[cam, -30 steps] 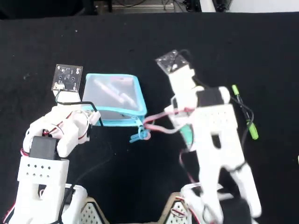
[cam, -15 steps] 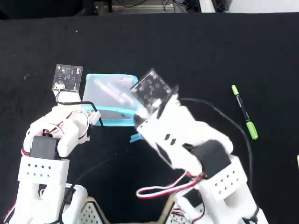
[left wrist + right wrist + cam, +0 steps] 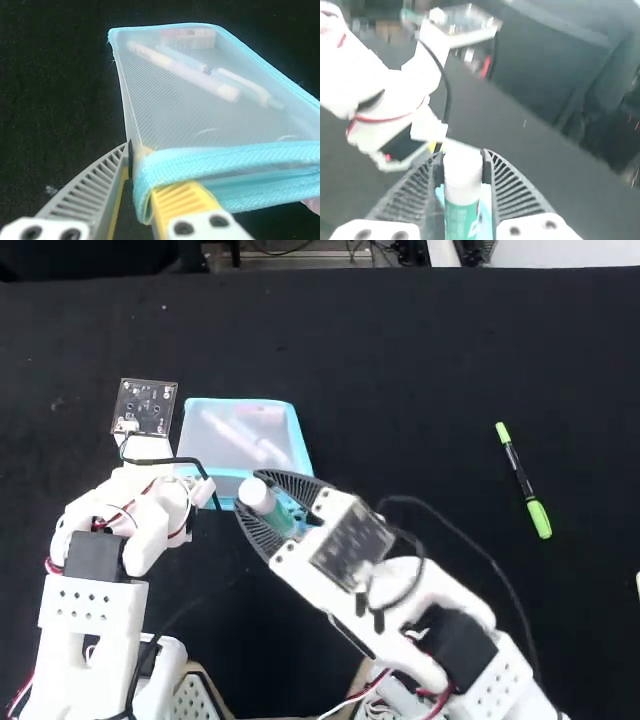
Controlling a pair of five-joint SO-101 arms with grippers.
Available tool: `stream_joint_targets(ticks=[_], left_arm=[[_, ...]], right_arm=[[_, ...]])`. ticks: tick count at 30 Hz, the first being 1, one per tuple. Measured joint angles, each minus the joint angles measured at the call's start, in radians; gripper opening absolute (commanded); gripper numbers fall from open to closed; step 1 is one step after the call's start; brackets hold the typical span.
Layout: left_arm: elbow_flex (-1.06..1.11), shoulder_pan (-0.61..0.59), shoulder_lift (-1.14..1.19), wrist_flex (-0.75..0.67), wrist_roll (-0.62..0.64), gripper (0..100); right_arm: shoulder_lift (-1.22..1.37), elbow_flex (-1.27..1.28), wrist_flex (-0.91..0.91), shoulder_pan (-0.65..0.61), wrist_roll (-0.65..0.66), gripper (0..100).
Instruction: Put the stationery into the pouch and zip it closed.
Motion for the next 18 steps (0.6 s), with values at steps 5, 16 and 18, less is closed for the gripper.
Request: stream_joint_targets(ticks=[5, 16, 18], left_arm=[[0.0, 0.0, 0.0, 0.0, 0.0, 3], [0.0, 0.0, 0.0, 0.0, 0.0, 3], [0.0, 0.0, 0.0, 0.0, 0.0, 3]], right_arm=[[-0.118, 0.17, -0.196, -0.005, 0.0, 1.1], [-0.143, 0.353, -0.454, -0.005, 0.0, 1.1], [-0.143, 0.399, -0.516, -0.005, 0.0, 1.1]])
